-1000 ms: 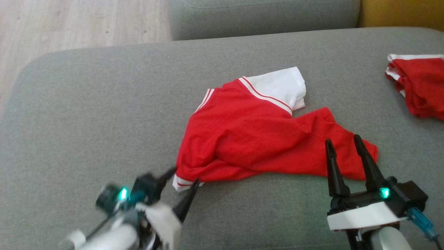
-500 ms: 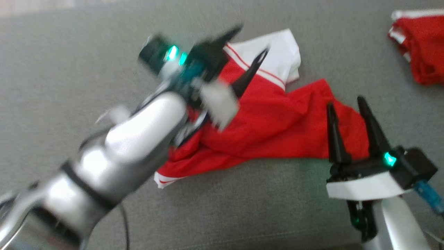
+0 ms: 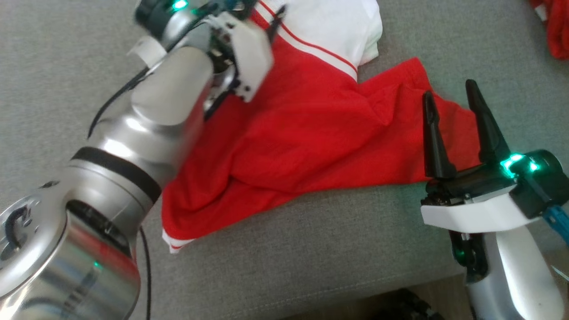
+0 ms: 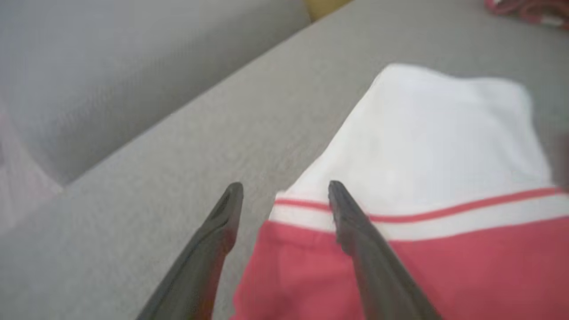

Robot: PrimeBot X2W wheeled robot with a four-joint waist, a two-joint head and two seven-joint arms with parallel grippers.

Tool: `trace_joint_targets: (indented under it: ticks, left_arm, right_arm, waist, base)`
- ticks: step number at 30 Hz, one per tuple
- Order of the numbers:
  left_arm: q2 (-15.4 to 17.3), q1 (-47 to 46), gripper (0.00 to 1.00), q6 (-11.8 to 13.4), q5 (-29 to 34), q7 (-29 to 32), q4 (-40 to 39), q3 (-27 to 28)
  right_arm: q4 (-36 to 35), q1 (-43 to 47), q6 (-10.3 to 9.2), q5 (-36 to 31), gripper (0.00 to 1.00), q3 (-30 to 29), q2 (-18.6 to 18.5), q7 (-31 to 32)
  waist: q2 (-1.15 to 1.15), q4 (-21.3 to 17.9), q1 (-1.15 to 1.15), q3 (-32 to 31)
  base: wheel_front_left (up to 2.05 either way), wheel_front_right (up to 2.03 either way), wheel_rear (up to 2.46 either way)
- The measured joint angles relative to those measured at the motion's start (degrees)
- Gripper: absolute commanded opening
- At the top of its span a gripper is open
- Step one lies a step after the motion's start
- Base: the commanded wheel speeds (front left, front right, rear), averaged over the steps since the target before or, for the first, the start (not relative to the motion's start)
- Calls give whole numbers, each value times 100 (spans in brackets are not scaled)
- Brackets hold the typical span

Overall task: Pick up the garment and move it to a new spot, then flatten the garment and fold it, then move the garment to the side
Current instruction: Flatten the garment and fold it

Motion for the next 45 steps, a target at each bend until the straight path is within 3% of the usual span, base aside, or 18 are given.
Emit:
trace_joint_targets:
  ticks: [4, 5, 7, 14, 20, 23, 27, 35, 41, 42, 43, 44, 45]
  left_arm:
    - [-8, -9, 100, -100, -140, 232, 355, -93]
    - [-13, -47, 91, -159, -176, 302, 343, -147]
    - [-14, -95, 0, -247, -278, 322, 277, -177]
    - [-30, -41, 0, -290, -389, -481, -75, -353]
    - [-13, -38, 0, -316, -682, -828, -352, -59]
    - [151, 185, 0, -349, -903, -877, -715, 215]
    - [634, 1184, 0, -335, -1139, -877, -1402, 500]
    - [1344, 3891, 0, 314, -1699, -876, -2992, 770]
    - [1530, 4753, 0, 541, -1797, -876, -3772, 711]
    - [1553, 4826, 7, 602, -1797, -873, -3851, 691]
    - [1570, 4883, 87, 673, -1797, -867, -3935, 673]
    - [1575, 4917, 100, 747, -1797, -861, -4001, 652]
    - [1580, 4951, 100, 827, -1801, -860, -4109, 659]
  right_arm:
    - [-38, -27, 0, 0, 100, -11, 0, 0]
    - [-40, -34, 0, 0, 100, -15, 0, 0]
    - [-48, -57, 0, 0, 100, -44, 0, -1]
    - [-52, -75, 0, -2, 100, -186, -1, -1]
    - [-31, 190, 0, -54, 100, -326, -1, -16]
    - [-10, 407, 0, -53, 100, -363, 2, -16]
    - [25, 666, 0, -54, 100, -461, 20, -16]
    - [42, 1021, 0, -71, 100, -573, 52, -16]
    - [40, 1093, 0, -101, 100, -595, 54, -16]
    - [40, 1093, 0, -101, 100, -595, 54, -16]
    - [38, 1091, 0, -101, 100, -595, 54, -16]
    - [40, 1091, 0, -101, 100, -595, 53, -16]
    - [40, 1091, 0, -101, 100, -595, 52, -16]
  waist:
    - [0, -53, -1, 138]
    - [0, -36, -1, 145]
    - [0, 11, -2, 140]
    - [0, 262, -2, -115]
    - [0, 500, -2, -598]
    - [0, 613, -2, -906]
    - [0, 776, -2, -1295]
    - [0, 1139, -2, -1820]
    - [0, 1301, -2, -1935]
    - [0, 1314, -2, -1944]
    - [0, 1325, -2, -1947]
    - [0, 1333, -2, -1948]
    - [0, 1341, -2, -1951]
  base:
    - [0, 0, 0]
    - [0, 0, 0]
    - [0, 0, 0]
    - [0, 0, 0]
    - [0, 0, 0]
    - [0, 0, 0]
    - [0, 0, 0]
    - [0, 0, 0]
    - [0, 0, 0]
    - [0, 0, 0]
    - [0, 0, 0]
    - [0, 0, 0]
    - [0, 0, 0]
